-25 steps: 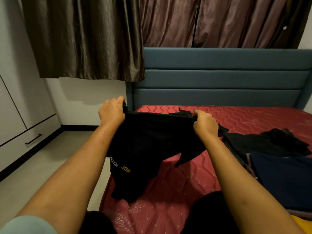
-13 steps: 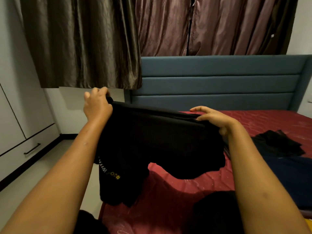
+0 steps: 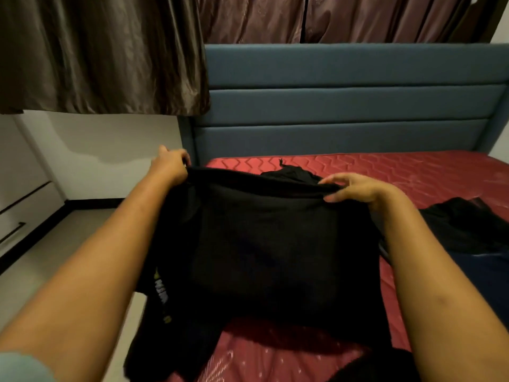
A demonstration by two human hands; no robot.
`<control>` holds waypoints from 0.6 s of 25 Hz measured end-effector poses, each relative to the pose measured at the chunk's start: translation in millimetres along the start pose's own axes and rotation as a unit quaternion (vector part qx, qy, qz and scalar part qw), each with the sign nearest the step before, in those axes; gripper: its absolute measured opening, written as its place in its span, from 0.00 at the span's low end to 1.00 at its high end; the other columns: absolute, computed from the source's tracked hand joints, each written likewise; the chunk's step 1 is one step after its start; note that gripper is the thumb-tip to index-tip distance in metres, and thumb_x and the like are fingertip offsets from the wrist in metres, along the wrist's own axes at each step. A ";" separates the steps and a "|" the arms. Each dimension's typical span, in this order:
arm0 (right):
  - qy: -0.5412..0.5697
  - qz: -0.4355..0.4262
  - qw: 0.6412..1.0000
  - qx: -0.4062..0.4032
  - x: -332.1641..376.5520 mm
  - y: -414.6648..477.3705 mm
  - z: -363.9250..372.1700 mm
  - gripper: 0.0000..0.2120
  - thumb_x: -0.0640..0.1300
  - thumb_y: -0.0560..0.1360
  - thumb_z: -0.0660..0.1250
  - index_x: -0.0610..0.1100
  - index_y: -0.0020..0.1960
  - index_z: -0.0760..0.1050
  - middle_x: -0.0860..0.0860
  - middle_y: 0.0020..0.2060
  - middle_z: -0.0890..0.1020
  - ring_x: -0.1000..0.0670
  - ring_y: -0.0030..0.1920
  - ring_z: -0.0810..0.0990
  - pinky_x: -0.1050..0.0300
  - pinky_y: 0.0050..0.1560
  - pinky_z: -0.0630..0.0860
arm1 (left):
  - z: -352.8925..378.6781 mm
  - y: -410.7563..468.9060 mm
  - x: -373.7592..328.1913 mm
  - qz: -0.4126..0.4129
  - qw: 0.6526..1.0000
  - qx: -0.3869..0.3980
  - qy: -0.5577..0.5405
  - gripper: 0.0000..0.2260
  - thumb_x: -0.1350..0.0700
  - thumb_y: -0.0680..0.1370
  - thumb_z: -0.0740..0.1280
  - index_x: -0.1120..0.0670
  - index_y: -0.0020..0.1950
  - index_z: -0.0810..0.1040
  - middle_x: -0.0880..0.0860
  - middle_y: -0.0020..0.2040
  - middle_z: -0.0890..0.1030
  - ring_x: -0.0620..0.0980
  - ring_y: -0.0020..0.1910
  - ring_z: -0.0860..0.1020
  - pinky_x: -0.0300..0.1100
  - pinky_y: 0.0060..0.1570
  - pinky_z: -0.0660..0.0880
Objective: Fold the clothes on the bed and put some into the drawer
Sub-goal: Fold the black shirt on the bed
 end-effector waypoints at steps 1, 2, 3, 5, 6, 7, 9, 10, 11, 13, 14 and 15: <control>-0.060 0.002 0.984 -0.165 -3.6 25.8 -14.8 0.27 0.36 0.74 0.70 0.48 0.71 0.67 0.44 0.67 0.73 0.45 0.60 0.76 0.52 0.60 0.72 | 18.1 15.7 -12.9 0.032 0.997 -0.057 0.031 0.25 0.63 0.74 0.68 0.48 0.68 0.68 0.61 0.72 0.60 0.65 0.69 0.63 0.54 0.65 0.70; -0.129 0.013 0.949 -0.287 -10.4 42.3 -18.5 0.32 0.39 0.74 0.69 0.52 0.74 0.62 0.46 0.71 0.68 0.43 0.67 0.70 0.47 0.64 0.67 | 47.9 23.3 -26.6 0.064 0.994 -0.079 0.049 0.34 0.61 0.72 0.71 0.44 0.74 0.60 0.58 0.77 0.50 0.65 0.74 0.53 0.58 0.70 0.63; -0.164 0.010 0.925 -0.342 -21.5 56.4 -7.3 0.35 0.40 0.75 0.68 0.54 0.76 0.57 0.48 0.73 0.64 0.42 0.70 0.65 0.43 0.67 0.63 | 86.2 23.2 -37.7 0.094 0.991 -0.081 0.059 0.40 0.59 0.71 0.72 0.43 0.77 0.54 0.56 0.78 0.44 0.62 0.76 0.46 0.60 0.71 0.58; -0.169 -0.049 0.947 -0.269 -63.8 75.8 53.8 0.37 0.42 0.73 0.68 0.56 0.76 0.56 0.49 0.74 0.63 0.43 0.73 0.62 0.42 0.70 0.61 | 178.0 1.4 -51.8 0.132 0.987 -0.036 0.084 0.42 0.52 0.72 0.71 0.44 0.78 0.49 0.55 0.79 0.44 0.59 0.77 0.44 0.61 0.73 0.54; -0.177 -0.079 0.967 -0.162 -90.4 77.7 99.7 0.37 0.46 0.71 0.68 0.59 0.75 0.56 0.48 0.74 0.64 0.43 0.73 0.62 0.44 0.71 0.62 | 230.8 -16.1 -50.7 0.146 0.985 0.016 0.094 0.40 0.48 0.73 0.69 0.44 0.79 0.49 0.55 0.79 0.46 0.58 0.77 0.45 0.61 0.72 0.53; -0.201 -0.076 0.976 -0.048 -121.5 72.7 146.9 0.35 0.51 0.70 0.67 0.63 0.73 0.55 0.47 0.74 0.63 0.43 0.74 0.61 0.44 0.72 0.61 | 278.6 -40.9 -45.1 0.158 0.980 0.067 0.101 0.38 0.44 0.73 0.67 0.44 0.78 0.51 0.55 0.79 0.49 0.58 0.77 0.49 0.62 0.71 0.54; -0.274 -0.015 0.955 0.114 -168.7 44.0 212.4 0.33 0.58 0.73 0.65 0.64 0.73 0.54 0.50 0.78 0.53 0.44 0.77 0.52 0.43 0.75 0.54 | 341.5 -87.4 -27.0 0.173 0.971 0.120 0.111 0.31 0.39 0.71 0.62 0.44 0.74 0.65 0.55 0.74 0.66 0.58 0.72 0.66 0.66 0.63 0.65; -0.309 0.017 0.939 0.151 -185.4 33.2 227.6 0.35 0.60 0.74 0.64 0.63 0.75 0.51 0.52 0.78 0.47 0.45 0.78 0.46 0.40 0.74 0.49 | 359.6 -102.9 -17.8 0.164 0.972 0.137 0.096 0.29 0.38 0.69 0.60 0.44 0.69 0.72 0.53 0.68 0.74 0.56 0.66 0.74 0.64 0.58 0.71; -0.325 0.032 0.930 0.170 -190.8 26.1 234.8 0.37 0.61 0.74 0.64 0.63 0.76 0.47 0.54 0.78 0.42 0.45 0.78 0.42 0.37 0.73 0.47 | 368.1 -116.4 -10.8 0.154 0.972 0.157 0.081 0.28 0.37 0.67 0.58 0.43 0.65 0.74 0.50 0.64 0.78 0.53 0.62 0.78 0.61 0.56 0.74; -0.319 0.033 0.926 0.200 -183.9 18.6 231.2 0.44 0.63 0.69 0.69 0.66 0.75 0.44 0.57 0.77 0.39 0.45 0.77 0.39 0.34 0.72 0.47 | 367.6 -140.4 -4.8 0.166 0.971 0.162 0.061 0.27 0.37 0.67 0.58 0.43 0.64 0.73 0.47 0.61 0.78 0.49 0.59 0.79 0.58 0.59 0.74; -0.324 0.032 0.918 0.226 -178.6 14.8 229.8 0.49 0.63 0.66 0.72 0.68 0.75 0.43 0.58 0.77 0.38 0.45 0.77 0.38 0.33 0.72 0.47 | 361.0 -152.8 -0.9 0.185 0.968 0.146 0.080 0.27 0.36 0.66 0.58 0.42 0.64 0.72 0.46 0.61 0.77 0.48 0.59 0.78 0.57 0.63 0.70; -0.345 0.037 0.902 0.256 -177.6 9.4 230.9 0.54 0.62 0.63 0.75 0.68 0.74 0.40 0.58 0.76 0.36 0.44 0.76 0.35 0.31 0.71 0.45 | 357.0 -163.8 5.4 0.189 0.964 0.161 0.095 0.28 0.34 0.67 0.59 0.42 0.64 0.72 0.45 0.61 0.77 0.47 0.60 0.78 0.56 0.67 0.64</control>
Point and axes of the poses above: each hand's wrist, its own y-axis towards the middle knuckle, its own z-axis out of the palm, x = y × z, the point moved 6 cm from there along y, towards the middle knuckle
